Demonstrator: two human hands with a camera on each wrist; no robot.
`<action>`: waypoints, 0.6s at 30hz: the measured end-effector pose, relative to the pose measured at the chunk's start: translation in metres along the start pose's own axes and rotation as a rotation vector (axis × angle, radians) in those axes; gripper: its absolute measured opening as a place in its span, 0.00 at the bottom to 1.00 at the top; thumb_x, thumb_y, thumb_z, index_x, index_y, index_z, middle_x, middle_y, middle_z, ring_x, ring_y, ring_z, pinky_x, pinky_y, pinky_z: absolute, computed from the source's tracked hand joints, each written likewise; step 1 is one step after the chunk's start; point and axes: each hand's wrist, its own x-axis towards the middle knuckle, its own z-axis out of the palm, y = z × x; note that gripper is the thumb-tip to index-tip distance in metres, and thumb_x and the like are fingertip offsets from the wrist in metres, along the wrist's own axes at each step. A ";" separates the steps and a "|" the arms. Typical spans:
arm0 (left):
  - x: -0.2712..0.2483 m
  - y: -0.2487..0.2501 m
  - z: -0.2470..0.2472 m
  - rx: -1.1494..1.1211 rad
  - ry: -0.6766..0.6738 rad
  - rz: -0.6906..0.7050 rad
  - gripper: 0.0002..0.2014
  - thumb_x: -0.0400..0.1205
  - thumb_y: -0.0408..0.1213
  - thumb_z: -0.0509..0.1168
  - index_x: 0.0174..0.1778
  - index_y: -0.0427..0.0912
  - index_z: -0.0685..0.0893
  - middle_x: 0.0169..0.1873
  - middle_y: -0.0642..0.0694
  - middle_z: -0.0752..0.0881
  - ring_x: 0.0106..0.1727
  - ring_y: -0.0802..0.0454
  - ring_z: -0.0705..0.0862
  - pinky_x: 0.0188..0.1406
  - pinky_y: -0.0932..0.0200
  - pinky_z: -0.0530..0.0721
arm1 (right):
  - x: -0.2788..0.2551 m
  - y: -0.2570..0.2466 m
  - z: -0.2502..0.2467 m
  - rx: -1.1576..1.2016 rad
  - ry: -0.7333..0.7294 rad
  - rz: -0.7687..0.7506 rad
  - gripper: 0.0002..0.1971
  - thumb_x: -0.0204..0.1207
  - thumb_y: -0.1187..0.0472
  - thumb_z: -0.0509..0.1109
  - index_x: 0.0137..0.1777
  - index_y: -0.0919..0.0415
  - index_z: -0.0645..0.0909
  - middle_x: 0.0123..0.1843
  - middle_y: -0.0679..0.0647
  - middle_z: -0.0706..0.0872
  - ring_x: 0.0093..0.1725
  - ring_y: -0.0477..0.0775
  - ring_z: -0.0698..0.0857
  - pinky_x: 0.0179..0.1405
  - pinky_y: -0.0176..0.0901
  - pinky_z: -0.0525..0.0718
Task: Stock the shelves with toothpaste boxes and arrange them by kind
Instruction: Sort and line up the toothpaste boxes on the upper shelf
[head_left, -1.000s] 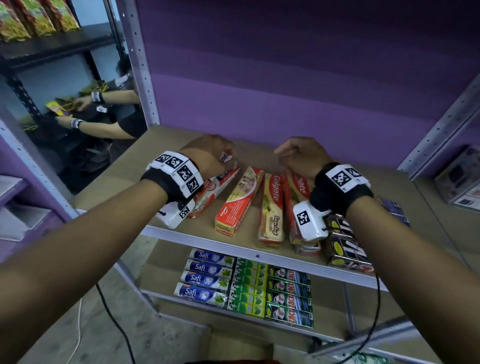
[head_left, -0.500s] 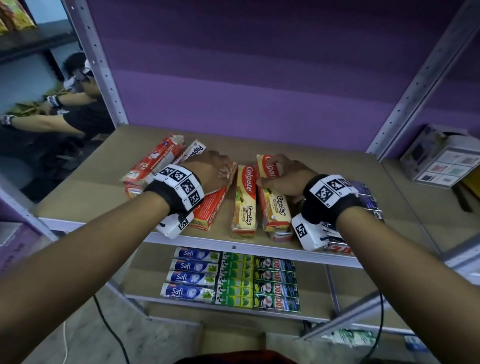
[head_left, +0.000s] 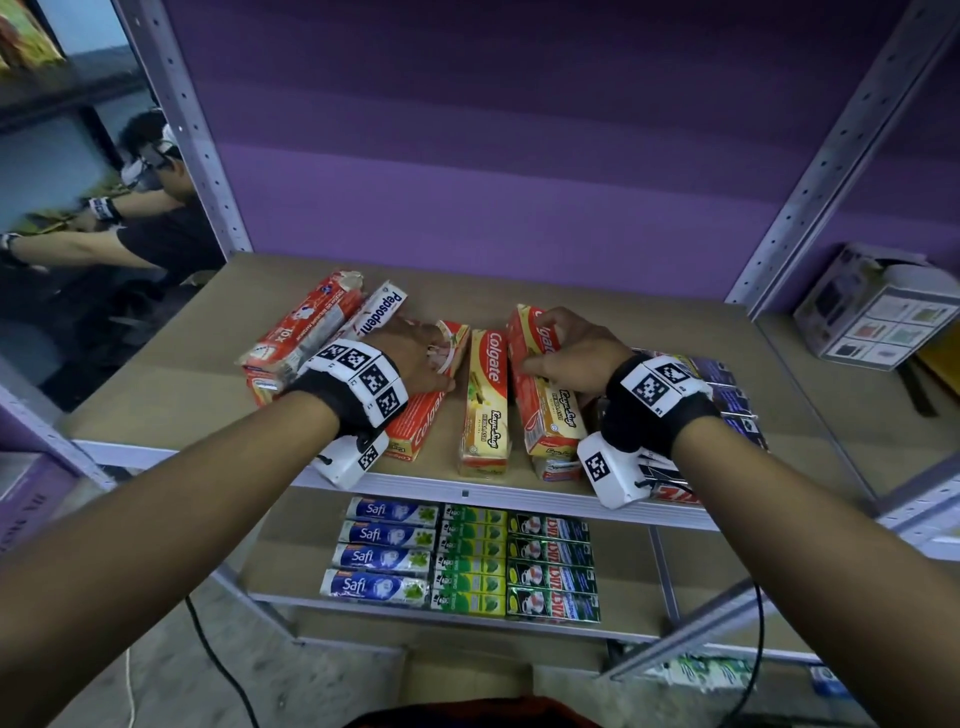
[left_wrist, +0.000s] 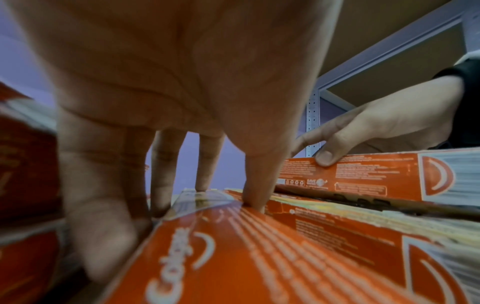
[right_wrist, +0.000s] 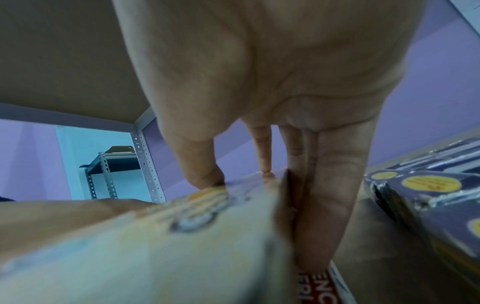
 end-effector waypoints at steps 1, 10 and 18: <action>0.001 0.000 0.001 0.000 -0.001 -0.007 0.36 0.74 0.66 0.68 0.77 0.59 0.69 0.76 0.43 0.72 0.71 0.42 0.76 0.63 0.52 0.76 | 0.000 0.001 0.000 0.007 0.001 -0.002 0.39 0.63 0.44 0.80 0.74 0.35 0.67 0.48 0.40 0.81 0.40 0.48 0.89 0.22 0.39 0.86; 0.000 -0.001 0.004 -0.048 0.030 -0.019 0.34 0.75 0.60 0.69 0.76 0.56 0.71 0.71 0.43 0.79 0.65 0.44 0.81 0.50 0.60 0.72 | -0.002 0.005 0.000 0.003 0.027 -0.023 0.35 0.66 0.43 0.78 0.72 0.33 0.68 0.58 0.48 0.83 0.42 0.48 0.90 0.21 0.36 0.84; -0.003 -0.010 -0.002 -0.151 0.029 -0.067 0.34 0.74 0.59 0.70 0.76 0.58 0.70 0.69 0.44 0.80 0.59 0.44 0.83 0.50 0.57 0.80 | -0.007 0.002 -0.001 0.034 0.048 -0.036 0.33 0.68 0.46 0.78 0.71 0.34 0.69 0.55 0.47 0.86 0.40 0.48 0.91 0.23 0.38 0.86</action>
